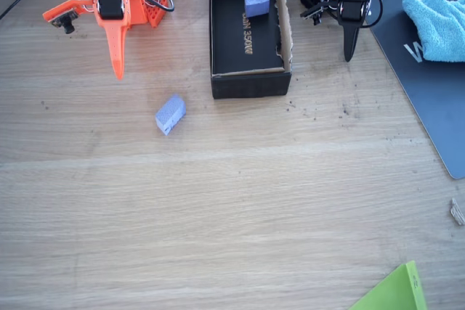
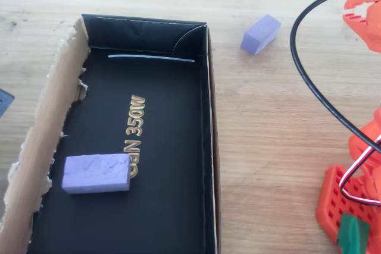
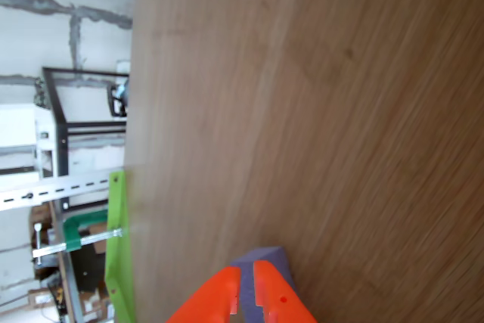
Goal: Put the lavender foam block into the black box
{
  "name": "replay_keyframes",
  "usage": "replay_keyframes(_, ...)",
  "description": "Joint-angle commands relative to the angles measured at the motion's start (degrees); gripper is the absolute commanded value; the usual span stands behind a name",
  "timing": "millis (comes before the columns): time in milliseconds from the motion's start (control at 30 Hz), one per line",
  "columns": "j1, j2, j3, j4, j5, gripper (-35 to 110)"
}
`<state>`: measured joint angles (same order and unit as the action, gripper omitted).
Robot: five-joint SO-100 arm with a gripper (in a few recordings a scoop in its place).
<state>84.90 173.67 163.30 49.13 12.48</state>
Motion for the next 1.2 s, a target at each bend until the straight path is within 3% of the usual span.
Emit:
replay_keyframes(0,2.99,0.44,0.09,15.21,7.03,0)
replay_keyframes(167,3.43,0.44,0.09,13.80,-4.83,0)
replay_keyframes(300,3.87,0.44,0.09,15.03,3.52,0)
replay_keyframes(500,2.37,0.44,0.09,12.57,-5.54,0)
replay_keyframes(667,0.53,0.44,-2.37,10.02,1.85,0)
replay_keyframes(767,-0.09,-1.49,-10.46,15.64,5.45,0)
replay_keyframes(1000,1.32,-32.96,-46.85,32.08,11.34,0)
replay_keyframes(1167,-0.18,-31.64,-49.83,32.78,11.87,0)
